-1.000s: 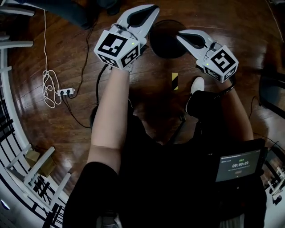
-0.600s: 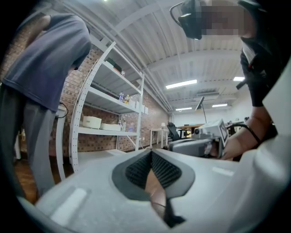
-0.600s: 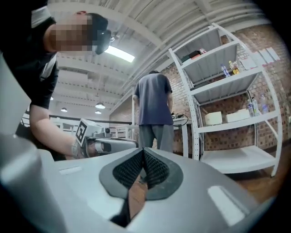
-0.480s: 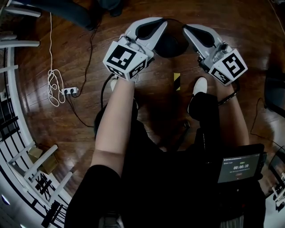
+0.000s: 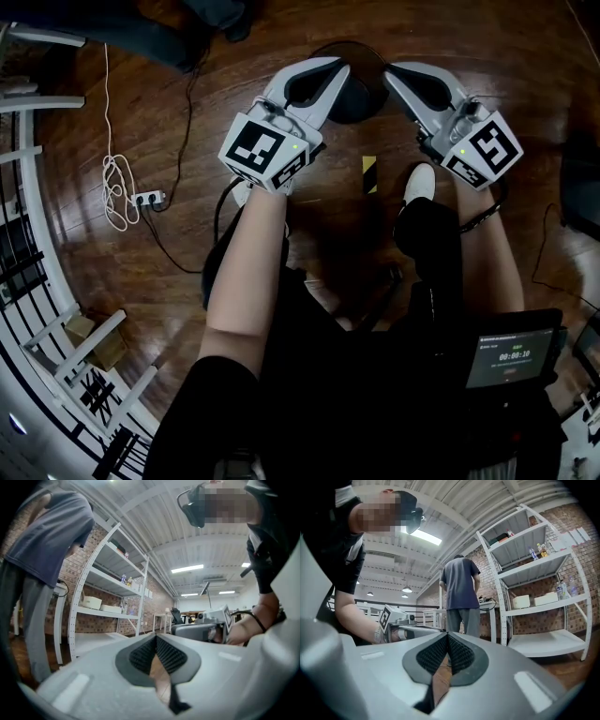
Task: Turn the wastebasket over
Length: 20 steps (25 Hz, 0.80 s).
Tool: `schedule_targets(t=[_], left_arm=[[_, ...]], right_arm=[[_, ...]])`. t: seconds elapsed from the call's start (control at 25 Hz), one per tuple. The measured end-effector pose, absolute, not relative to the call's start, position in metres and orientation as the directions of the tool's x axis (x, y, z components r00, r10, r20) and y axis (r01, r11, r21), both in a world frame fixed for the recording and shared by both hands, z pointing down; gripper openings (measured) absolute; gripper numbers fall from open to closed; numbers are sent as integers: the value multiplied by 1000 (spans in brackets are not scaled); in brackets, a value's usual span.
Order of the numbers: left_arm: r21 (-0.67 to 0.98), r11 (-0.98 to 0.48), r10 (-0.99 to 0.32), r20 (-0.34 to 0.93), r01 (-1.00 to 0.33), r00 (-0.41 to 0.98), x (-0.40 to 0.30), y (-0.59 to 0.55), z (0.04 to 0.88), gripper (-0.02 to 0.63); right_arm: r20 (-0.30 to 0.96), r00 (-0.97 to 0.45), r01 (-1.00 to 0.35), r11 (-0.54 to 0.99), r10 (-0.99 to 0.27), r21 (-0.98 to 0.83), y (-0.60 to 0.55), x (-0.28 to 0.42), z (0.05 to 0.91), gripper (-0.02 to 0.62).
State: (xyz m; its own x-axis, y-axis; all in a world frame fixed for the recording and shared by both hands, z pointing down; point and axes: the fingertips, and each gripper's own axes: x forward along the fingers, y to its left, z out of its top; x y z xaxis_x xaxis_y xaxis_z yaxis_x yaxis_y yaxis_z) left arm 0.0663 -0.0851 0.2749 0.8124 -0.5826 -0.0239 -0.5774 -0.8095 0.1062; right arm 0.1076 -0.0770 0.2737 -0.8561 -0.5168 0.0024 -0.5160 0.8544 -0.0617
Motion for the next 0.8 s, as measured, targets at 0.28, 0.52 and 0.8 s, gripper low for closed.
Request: schedule_targets(t=[0.28, 0.52, 0.8], left_arm=[[105, -810, -582, -27, -577, 812, 72, -80, 278, 2], [100, -820, -569, -21, -564, 822, 78, -77, 283, 2], [104, -821, -566, -20, -561, 824, 73, -76, 284, 2]], right_arm=[[0, -856, -516, 854, -517, -60, -73, 106, 276, 9], [8, -857, -515, 856, -515, -52, -70, 104, 279, 9], [21, -856, -518, 854, -517, -52, -72, 99, 282, 9]])
